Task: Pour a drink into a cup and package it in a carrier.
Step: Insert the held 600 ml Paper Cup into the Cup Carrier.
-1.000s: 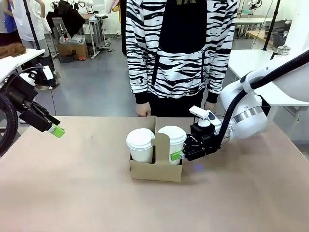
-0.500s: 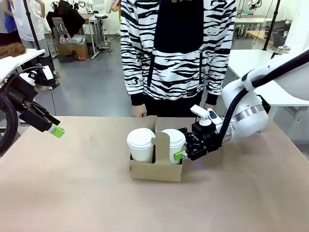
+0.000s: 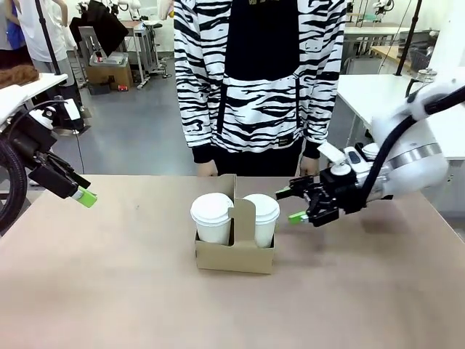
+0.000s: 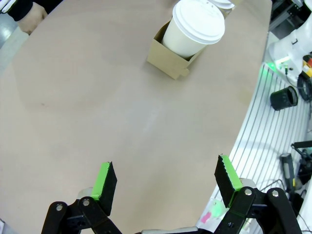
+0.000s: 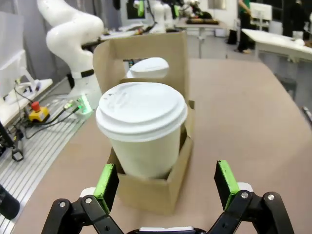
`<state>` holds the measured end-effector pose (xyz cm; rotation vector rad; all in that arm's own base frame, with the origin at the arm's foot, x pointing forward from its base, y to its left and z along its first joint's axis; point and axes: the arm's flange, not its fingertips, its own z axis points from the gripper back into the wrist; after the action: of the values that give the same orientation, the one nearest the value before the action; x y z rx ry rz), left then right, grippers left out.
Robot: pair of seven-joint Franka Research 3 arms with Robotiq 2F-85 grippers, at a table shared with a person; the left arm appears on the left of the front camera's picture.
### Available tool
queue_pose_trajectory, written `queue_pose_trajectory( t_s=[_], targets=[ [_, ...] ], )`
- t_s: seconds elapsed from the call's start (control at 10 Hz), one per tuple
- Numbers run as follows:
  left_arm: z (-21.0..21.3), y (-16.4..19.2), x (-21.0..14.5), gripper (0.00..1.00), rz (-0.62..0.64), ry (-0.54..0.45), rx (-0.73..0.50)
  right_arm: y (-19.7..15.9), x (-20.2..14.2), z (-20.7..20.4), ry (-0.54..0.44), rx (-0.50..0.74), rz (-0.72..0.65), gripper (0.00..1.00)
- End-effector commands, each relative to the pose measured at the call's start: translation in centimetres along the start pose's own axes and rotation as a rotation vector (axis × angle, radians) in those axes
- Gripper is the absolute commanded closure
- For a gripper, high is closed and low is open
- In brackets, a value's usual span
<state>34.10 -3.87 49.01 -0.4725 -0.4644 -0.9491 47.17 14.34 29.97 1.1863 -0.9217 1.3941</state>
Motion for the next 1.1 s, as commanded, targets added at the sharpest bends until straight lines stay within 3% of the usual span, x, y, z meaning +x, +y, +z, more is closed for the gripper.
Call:
queue_pose_trajectory(
  t_s=[0.0, 0.2, 0.3, 0.6, 1.0],
  targets=[
    [0.1, 0.1, 0.0, 0.00, -0.018, -0.021, -0.018, 2.2, 1.4, 2.9, 0.058, -0.093, -0.023, 0.00],
    [0.1, 0.1, 0.0, 0.00, -0.018, -0.021, -0.018, 4.4, 3.6, 9.1, 0.146, -0.305, -0.123, 0.00],
    [0.1, 0.1, 0.0, 0.00, -0.018, -0.021, -0.018, 5.9, 4.5, 12.0, 0.249, -0.445, -0.218, 0.00],
    [0.1, 0.1, 0.0, 0.00, -0.018, -0.021, -0.018, 10.7, 6.6, 19.4, 0.407, -0.743, -0.478, 0.00],
    [0.1, 0.1, 0.0, 0.00, -0.018, -0.021, -0.018, 14.0, 6.0, 21.1, 0.397, -0.813, -0.572, 0.00]
  ],
)
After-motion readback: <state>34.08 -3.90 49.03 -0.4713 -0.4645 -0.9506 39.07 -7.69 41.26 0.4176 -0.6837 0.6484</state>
